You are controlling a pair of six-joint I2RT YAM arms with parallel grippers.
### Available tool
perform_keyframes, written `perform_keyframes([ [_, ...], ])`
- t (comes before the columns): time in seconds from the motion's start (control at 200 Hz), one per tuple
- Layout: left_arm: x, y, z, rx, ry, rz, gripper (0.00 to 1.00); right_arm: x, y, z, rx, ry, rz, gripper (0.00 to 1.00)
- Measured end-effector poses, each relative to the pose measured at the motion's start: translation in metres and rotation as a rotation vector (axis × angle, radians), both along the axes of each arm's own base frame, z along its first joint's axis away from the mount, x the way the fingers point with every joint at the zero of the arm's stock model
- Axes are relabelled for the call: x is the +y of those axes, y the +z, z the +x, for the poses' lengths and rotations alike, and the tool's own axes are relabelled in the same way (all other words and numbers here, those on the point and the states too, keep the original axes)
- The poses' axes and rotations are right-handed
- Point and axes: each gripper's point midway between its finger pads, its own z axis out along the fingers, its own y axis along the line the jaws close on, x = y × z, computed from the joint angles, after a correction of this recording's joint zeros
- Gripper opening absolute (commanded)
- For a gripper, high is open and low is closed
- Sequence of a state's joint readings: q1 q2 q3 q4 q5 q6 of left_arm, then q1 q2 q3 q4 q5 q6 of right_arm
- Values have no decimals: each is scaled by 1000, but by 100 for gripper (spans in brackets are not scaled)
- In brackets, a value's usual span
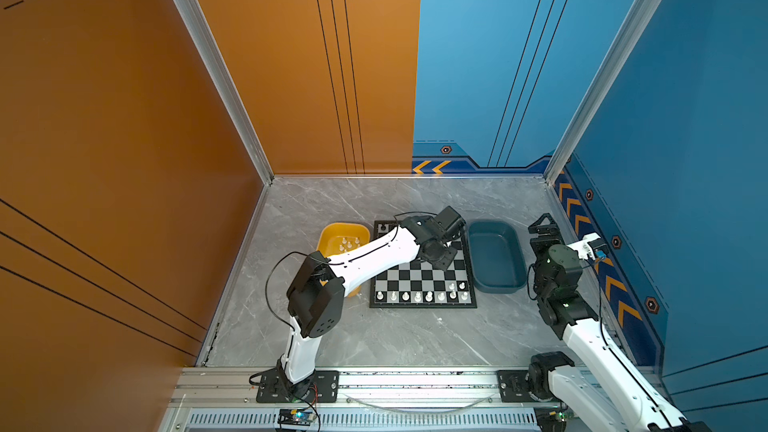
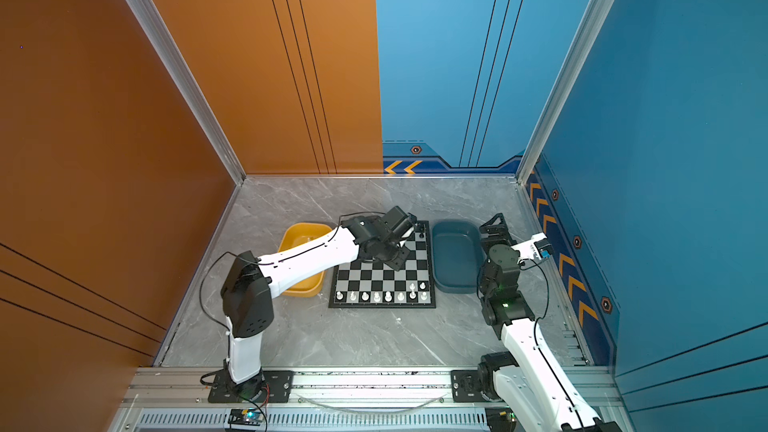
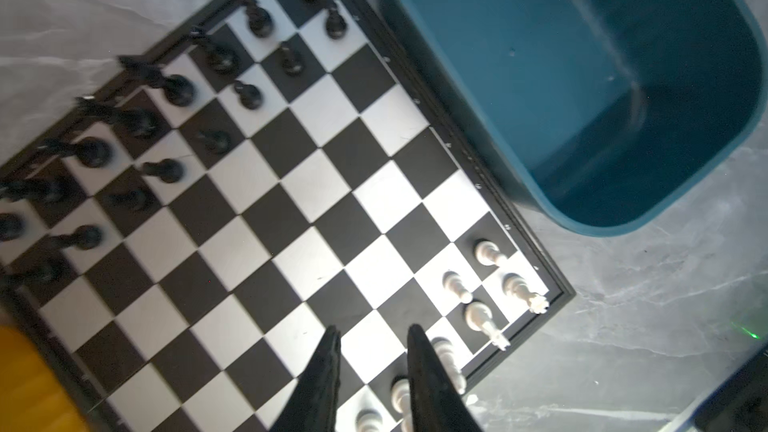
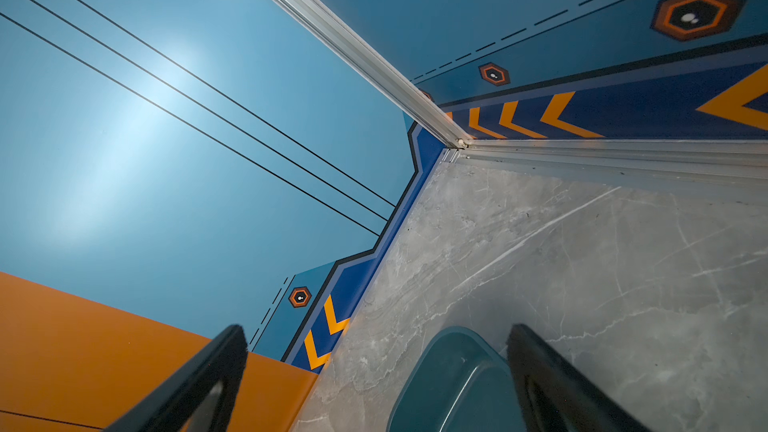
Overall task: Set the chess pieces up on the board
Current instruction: 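Raise the left gripper and move it back over the yellow tray, then lower the open left gripper toward the remaining white pawns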
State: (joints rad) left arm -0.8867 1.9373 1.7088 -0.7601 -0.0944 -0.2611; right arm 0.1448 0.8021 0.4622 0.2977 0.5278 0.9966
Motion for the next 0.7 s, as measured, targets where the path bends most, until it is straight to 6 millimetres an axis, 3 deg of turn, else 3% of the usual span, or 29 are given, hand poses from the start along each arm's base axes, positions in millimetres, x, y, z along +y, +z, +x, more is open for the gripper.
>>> perform_keyframes([
  [0.16, 56, 10, 22, -44, 121, 31, 31, 0, 0, 0, -2, 2, 6, 100],
  [0.355, 122, 13, 34, -73, 261, 71, 32, 2, -4, 3, 9, 12, 10, 100],
  [0.546, 180, 0, 46, -67, 403, 95, 32, 5, -11, 6, 36, 28, 12, 100],
  [0.701, 215, -13, 53, -41, 492, 116, 32, 6, -13, 8, 44, 32, 11, 100],
])
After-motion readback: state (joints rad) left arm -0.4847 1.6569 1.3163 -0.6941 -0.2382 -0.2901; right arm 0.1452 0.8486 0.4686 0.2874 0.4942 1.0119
